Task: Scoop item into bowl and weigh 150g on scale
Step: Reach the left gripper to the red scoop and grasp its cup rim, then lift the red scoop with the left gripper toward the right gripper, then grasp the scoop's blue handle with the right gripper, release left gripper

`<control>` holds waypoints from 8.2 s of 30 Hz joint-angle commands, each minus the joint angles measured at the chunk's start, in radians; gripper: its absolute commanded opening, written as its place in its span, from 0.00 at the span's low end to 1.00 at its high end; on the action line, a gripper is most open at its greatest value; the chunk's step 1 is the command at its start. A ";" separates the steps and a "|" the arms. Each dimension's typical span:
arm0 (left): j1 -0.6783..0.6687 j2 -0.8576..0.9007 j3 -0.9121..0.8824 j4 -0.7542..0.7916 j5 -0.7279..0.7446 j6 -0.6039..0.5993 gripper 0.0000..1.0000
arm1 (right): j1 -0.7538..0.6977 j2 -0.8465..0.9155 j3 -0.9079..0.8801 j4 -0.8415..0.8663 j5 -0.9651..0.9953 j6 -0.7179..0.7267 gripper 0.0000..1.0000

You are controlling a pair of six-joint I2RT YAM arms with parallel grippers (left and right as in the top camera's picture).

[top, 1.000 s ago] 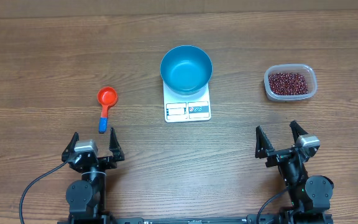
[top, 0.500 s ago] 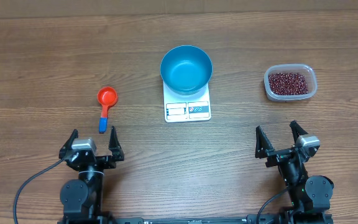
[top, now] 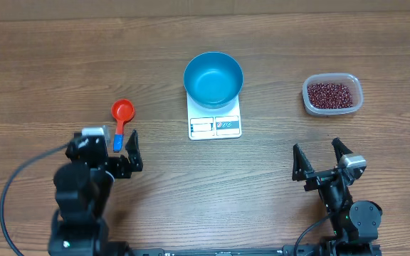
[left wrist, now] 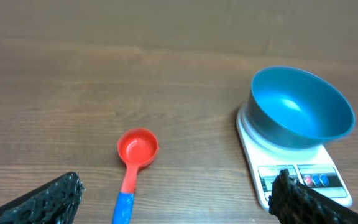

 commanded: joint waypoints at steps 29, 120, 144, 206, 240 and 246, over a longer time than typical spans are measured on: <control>0.117 0.807 0.732 -0.473 0.227 0.058 1.00 | 0.006 -0.012 -0.011 0.003 0.010 0.007 1.00; -0.205 0.978 0.802 -0.369 0.072 -0.985 0.04 | 0.006 -0.012 -0.003 0.047 -0.193 0.575 1.00; -0.370 0.979 0.802 -0.371 0.069 -1.213 0.05 | 0.006 0.758 0.783 -0.385 -0.561 0.513 1.00; -0.572 0.980 0.802 -0.392 0.093 -1.425 0.04 | 0.390 1.144 0.786 -0.026 -0.320 0.809 0.29; -0.550 0.979 0.802 -0.390 -0.031 -1.275 0.82 | 0.381 1.143 0.785 -0.081 -0.266 0.754 0.04; -0.494 0.979 0.802 -0.385 -0.051 -1.019 0.83 | 0.293 1.135 0.786 -0.196 -0.279 0.680 0.04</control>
